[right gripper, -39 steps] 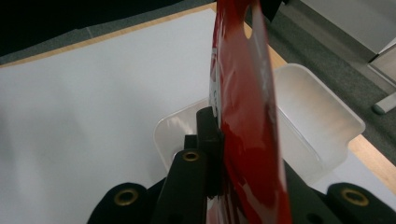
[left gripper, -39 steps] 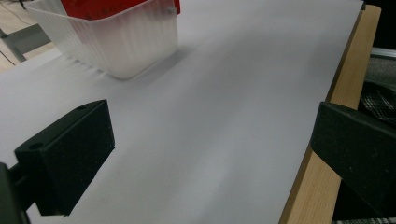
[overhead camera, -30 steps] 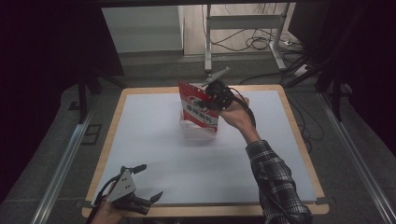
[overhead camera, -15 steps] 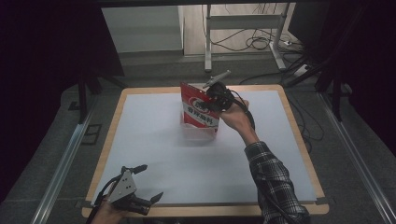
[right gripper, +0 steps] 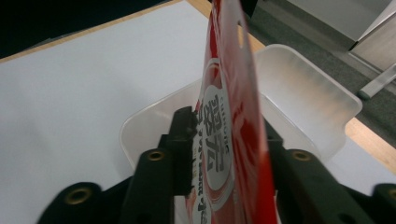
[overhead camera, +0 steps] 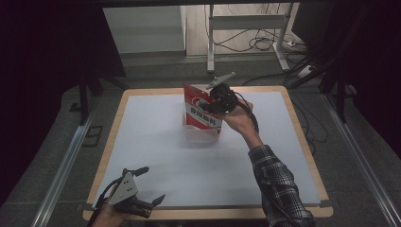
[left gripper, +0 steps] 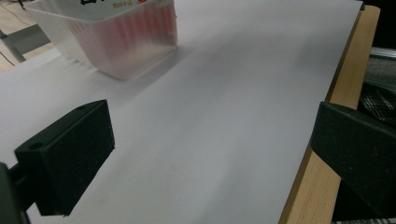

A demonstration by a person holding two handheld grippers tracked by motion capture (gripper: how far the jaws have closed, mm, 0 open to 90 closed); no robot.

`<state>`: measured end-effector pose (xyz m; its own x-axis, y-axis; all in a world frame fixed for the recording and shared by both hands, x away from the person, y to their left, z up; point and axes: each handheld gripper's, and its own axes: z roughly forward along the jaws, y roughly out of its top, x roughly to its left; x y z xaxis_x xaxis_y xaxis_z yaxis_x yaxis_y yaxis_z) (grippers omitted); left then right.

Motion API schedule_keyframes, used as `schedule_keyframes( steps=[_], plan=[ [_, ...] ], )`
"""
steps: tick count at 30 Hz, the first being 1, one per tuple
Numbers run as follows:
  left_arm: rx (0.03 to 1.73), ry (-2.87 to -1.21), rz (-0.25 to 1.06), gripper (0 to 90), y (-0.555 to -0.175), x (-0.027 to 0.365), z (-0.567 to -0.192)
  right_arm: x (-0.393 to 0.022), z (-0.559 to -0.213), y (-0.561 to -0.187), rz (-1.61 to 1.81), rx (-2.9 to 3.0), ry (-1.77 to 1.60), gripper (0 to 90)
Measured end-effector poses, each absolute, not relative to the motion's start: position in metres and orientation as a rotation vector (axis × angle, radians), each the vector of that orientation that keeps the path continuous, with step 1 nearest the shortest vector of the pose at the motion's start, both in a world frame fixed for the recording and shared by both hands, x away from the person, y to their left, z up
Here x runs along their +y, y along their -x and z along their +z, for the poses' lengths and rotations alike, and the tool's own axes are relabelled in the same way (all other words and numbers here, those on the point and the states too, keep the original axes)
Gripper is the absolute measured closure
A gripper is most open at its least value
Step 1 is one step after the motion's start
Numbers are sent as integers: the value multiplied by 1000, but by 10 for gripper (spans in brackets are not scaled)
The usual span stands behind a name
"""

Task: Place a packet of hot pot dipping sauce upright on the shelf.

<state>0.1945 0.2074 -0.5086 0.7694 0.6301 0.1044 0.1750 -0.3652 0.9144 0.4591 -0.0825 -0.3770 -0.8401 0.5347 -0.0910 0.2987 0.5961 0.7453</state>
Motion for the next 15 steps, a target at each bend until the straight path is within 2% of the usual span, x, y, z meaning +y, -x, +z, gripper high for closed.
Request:
schedule_keyframes(
  steps=[5,15],
  plan=[
    [612,-1919,546,0,-195,208,-509,-84,-375,-457,1103,2497,-661,498],
    [614,-1917,544,0,-195,208,-509,-91,-374,-455,1128,2472,-664,308]
  ],
)
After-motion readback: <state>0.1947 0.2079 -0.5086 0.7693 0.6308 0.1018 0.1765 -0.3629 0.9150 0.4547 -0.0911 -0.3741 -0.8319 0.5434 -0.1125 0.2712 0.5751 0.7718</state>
